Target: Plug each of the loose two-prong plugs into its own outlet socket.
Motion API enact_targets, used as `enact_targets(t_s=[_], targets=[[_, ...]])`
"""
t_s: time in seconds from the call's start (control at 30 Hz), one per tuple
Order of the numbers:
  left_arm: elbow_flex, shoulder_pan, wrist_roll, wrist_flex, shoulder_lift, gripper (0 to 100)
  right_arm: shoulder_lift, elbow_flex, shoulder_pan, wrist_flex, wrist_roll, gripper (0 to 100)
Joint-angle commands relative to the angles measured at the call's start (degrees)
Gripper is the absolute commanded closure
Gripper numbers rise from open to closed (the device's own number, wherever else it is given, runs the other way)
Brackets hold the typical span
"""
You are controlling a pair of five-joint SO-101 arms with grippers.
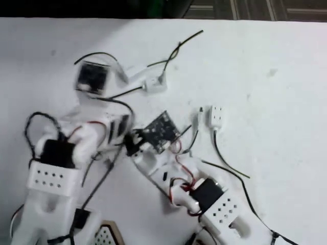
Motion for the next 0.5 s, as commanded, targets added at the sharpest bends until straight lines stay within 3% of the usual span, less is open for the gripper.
enact_targets(t_s=[0.0,0.2,0.47], targets=[[-1.8,-13.6,-0.4,-2.1,-1.1,77,-0.5,-1.8,3.4,-0.9,-0.4,98.2],[5.4,-24.1,-1.1,-2.3,-1.5,77,10.2,-7.3,6.1,-1.4,1.5,98.2],[15.8,-25.5,-7.2,-2.4,-1.5,77,32.9,-15.6,6.8,-7.1,1.7,98.2]])
